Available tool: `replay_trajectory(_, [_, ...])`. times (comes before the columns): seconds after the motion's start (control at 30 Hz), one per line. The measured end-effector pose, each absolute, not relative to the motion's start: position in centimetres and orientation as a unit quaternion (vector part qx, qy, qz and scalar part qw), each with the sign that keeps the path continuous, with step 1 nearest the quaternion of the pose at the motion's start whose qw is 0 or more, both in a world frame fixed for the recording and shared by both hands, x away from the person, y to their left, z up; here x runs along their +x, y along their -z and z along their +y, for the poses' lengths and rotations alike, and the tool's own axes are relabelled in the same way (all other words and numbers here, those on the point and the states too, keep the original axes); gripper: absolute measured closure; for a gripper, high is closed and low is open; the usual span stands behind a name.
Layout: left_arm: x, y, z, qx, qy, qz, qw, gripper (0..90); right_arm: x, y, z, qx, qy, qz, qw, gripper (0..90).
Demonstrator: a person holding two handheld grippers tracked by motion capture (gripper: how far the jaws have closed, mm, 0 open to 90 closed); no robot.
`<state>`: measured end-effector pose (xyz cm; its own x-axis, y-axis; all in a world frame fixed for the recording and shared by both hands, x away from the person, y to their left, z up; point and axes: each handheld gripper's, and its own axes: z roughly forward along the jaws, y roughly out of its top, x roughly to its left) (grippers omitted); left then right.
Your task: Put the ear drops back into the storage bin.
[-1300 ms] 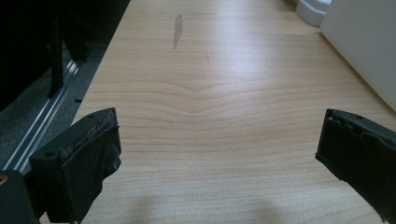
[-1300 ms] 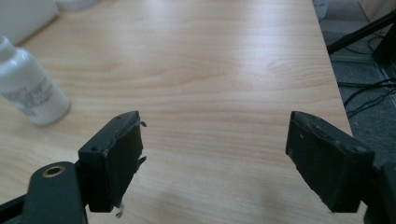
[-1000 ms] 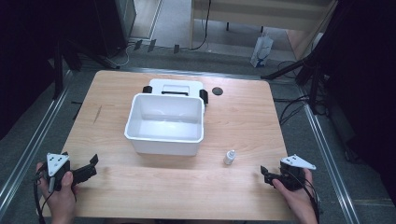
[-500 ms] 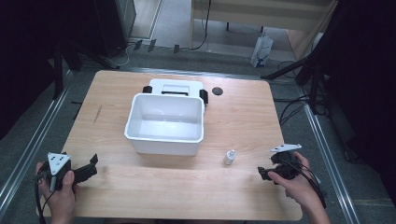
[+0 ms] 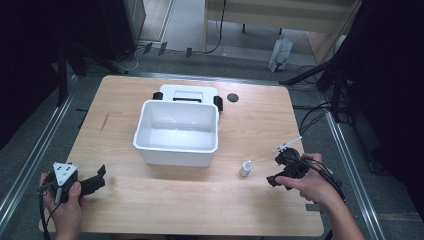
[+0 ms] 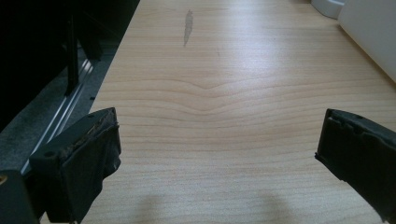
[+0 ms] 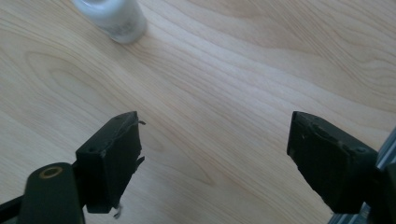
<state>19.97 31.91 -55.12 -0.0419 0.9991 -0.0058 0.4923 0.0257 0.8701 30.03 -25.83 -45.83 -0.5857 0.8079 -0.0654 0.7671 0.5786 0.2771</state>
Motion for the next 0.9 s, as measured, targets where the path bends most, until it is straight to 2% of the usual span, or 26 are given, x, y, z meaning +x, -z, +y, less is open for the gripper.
replay_trajectory(0.33, [20.2, 55.1, 31.9, 0.6, -0.357, 0.627, 0.346, 0.4, 30.9, 45.2, -23.1, 0.414, -0.093, 0.9, 0.097, 24.6])
replay_trajectory(0.6, [20.2, 55.1, 31.8, 0.602, -0.358, 0.626, 0.344, 0.4, 31.5, 45.4, -21.4, 0.394, -0.09, 0.911, 0.08, 31.4])
replay_trajectory(0.67, [20.2, 55.2, 31.9, 0.603, -0.356, 0.625, 0.345, 0.4, 31.8, 45.3, -20.3, 0.378, -0.086, 0.92, 0.065, 40.8])
replay_trajectory(0.9, [20.2, 55.2, 31.9, 0.603, -0.354, 0.625, 0.346, 0.4, 32.1, 45.2, -18.5, 0.337, -0.079, 0.936, 0.073, 49.0])
